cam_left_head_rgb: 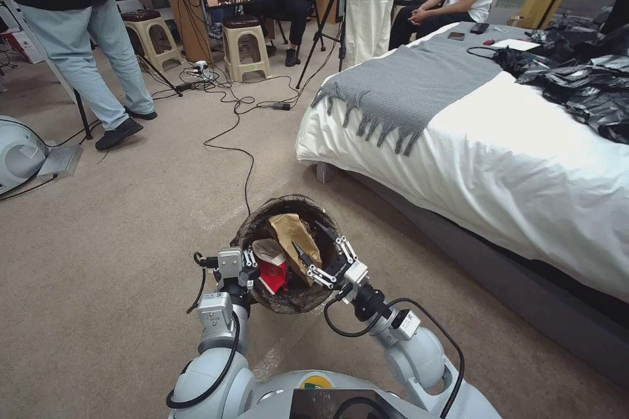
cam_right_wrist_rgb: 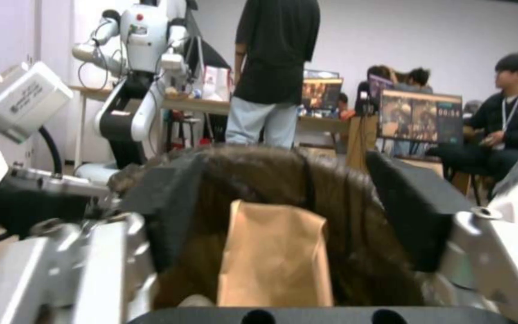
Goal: Pick up the trash bin, then pick up the garbage from the floor and place it into the trash bin.
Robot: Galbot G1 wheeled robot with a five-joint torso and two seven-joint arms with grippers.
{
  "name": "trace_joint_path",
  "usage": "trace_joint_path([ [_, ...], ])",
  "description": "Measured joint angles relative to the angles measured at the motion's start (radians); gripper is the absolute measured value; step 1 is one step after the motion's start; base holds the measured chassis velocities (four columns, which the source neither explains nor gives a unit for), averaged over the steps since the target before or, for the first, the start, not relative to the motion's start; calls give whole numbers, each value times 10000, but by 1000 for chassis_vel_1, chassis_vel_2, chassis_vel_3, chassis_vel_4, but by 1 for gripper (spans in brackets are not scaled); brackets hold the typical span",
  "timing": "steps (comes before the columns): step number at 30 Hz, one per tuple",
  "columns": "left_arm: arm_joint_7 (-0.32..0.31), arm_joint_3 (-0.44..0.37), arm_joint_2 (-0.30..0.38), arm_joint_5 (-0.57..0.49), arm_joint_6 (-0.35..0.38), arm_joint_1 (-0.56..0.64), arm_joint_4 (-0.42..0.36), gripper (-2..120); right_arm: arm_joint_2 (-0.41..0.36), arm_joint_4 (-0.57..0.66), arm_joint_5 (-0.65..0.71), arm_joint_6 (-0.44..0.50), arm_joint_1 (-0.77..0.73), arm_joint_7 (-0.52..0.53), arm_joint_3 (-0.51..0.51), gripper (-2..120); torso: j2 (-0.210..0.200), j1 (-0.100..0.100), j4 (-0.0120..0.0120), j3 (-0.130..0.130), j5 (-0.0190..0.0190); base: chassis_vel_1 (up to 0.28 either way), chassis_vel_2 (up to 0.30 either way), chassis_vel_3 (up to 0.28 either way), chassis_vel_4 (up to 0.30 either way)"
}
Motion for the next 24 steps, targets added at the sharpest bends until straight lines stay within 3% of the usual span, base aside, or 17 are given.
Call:
trace_joint_path([
  [7, 0, -1, 0, 0, 0, 0, 0, 2, -112, 221, 3, 60, -13, -16, 165, 97, 0, 0, 0, 0, 0, 0, 0, 0, 0],
  [14, 0, 0, 0, 0, 0, 0, 0, 2, 71, 680, -77, 160, 9, 478, 336, 100, 0, 0, 0, 0, 0, 0, 0, 0, 0],
  [21, 0, 0, 0, 0, 0, 0, 0, 2, 798, 1377, -1118, -461, -539, 3301, 1322, 100, 0, 0, -2, 0, 0, 0, 0, 0, 0],
  [24, 0, 0, 0, 0, 0, 0, 0, 2, 851, 1372, -1126, -484, -639, 3473, 1420, 100, 0, 0, -3, 0, 0, 0, 0, 0, 0],
])
